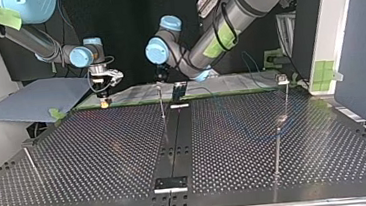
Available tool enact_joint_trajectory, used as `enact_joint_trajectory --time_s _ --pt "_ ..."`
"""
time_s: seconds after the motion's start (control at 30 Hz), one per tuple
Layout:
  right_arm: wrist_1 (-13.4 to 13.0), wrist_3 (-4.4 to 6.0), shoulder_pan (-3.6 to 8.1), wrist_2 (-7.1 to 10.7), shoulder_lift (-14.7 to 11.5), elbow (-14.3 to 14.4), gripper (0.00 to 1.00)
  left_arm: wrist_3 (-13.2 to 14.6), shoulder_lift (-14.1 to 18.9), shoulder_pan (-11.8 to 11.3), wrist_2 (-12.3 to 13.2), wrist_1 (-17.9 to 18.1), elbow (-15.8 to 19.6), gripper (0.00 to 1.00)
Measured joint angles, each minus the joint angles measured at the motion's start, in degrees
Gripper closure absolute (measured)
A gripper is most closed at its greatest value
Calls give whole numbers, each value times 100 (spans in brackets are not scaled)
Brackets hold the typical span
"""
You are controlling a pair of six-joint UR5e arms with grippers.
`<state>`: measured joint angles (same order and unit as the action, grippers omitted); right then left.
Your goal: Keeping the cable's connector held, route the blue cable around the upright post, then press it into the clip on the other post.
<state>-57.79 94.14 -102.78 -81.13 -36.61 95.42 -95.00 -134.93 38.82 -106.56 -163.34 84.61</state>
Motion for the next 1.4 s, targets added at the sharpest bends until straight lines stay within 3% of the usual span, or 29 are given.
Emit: enact_joint_trajectory --time_s 0.3,0.63,0.87,1.4 --pt "24 7 0 0 0 0 100 -340 442 -82 -113 208 441 0" --pt "6 106 0 0 -1 0 100 -669 996 -137 -135 78 995 0" --pt "3 155 -12 0 0 0 100 -977 1324 -242 -133 301 1323 0" --pt "-19 202 -26 0 0 0 100 -1235 2045 -262 -425 335 2045 0"
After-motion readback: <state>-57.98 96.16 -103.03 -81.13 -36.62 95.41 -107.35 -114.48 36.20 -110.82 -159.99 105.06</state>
